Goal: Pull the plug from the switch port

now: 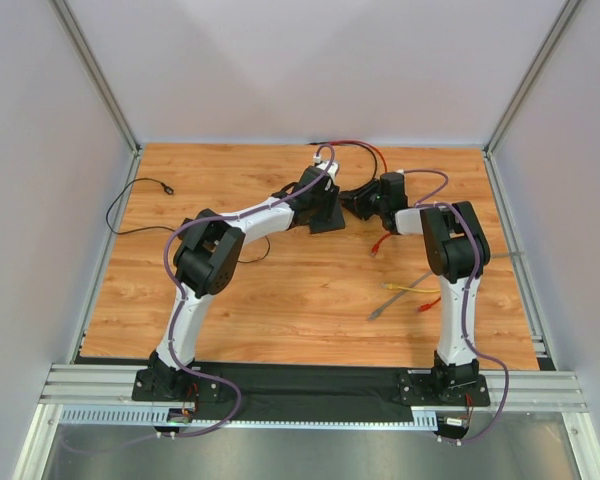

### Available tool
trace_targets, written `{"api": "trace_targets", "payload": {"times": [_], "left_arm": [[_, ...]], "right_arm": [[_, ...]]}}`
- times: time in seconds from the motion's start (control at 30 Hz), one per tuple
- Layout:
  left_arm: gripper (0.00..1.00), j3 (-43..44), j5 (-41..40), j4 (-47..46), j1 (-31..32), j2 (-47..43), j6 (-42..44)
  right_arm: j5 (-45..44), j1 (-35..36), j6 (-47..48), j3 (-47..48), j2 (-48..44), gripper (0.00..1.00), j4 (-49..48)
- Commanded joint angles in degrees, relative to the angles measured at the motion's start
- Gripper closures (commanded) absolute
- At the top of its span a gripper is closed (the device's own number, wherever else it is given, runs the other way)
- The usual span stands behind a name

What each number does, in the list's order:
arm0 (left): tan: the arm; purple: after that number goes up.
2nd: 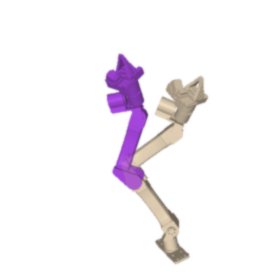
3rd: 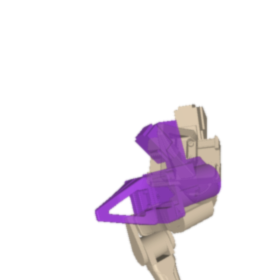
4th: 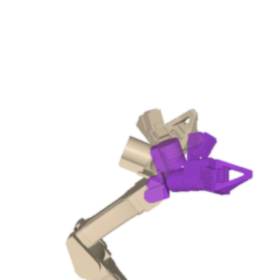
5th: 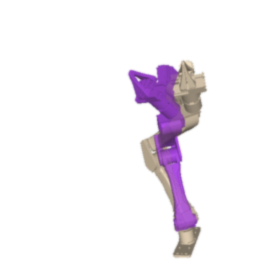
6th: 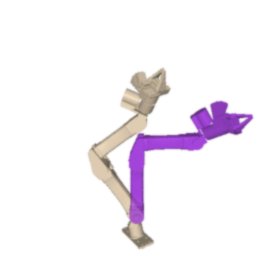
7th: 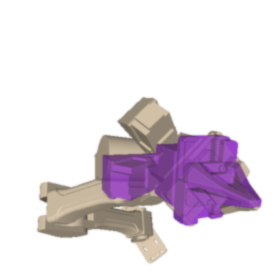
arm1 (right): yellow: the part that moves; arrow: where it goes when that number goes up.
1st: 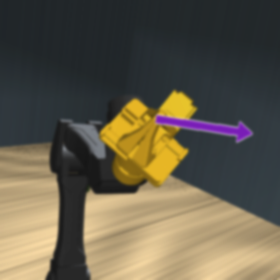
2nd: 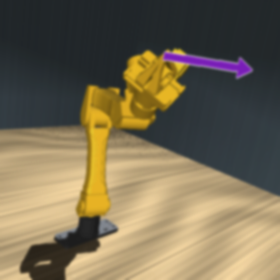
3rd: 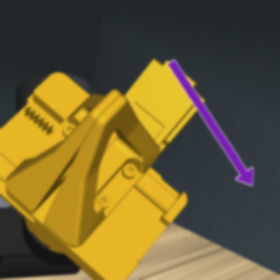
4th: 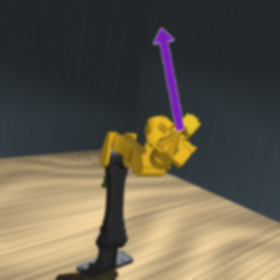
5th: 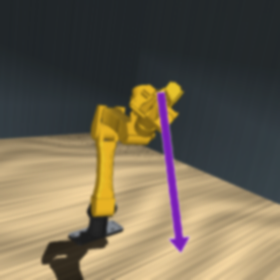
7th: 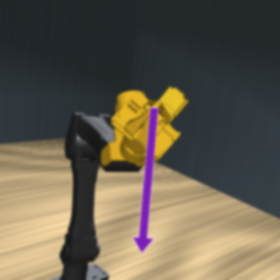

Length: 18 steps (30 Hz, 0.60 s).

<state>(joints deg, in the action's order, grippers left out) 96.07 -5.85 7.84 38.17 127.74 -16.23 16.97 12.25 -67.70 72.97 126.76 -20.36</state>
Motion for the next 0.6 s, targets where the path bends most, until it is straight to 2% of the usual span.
{"api": "trace_targets", "payload": {"times": [0.0, 0.57], "left_arm": [[0.49, 1.49, 0.84, 0.16, 0.23, -0.13, -0.21], [0.49, 1.49, 1.01, 0.16, 0.15, -0.13, -0.03]], "right_arm": [[-0.80, 0.32, -2.00, -0.02, 1.74, 0.67, -2.76], [-0.45, 0.32, -2.35, 1.39, 2.88, 0.69, -1.00]]}}
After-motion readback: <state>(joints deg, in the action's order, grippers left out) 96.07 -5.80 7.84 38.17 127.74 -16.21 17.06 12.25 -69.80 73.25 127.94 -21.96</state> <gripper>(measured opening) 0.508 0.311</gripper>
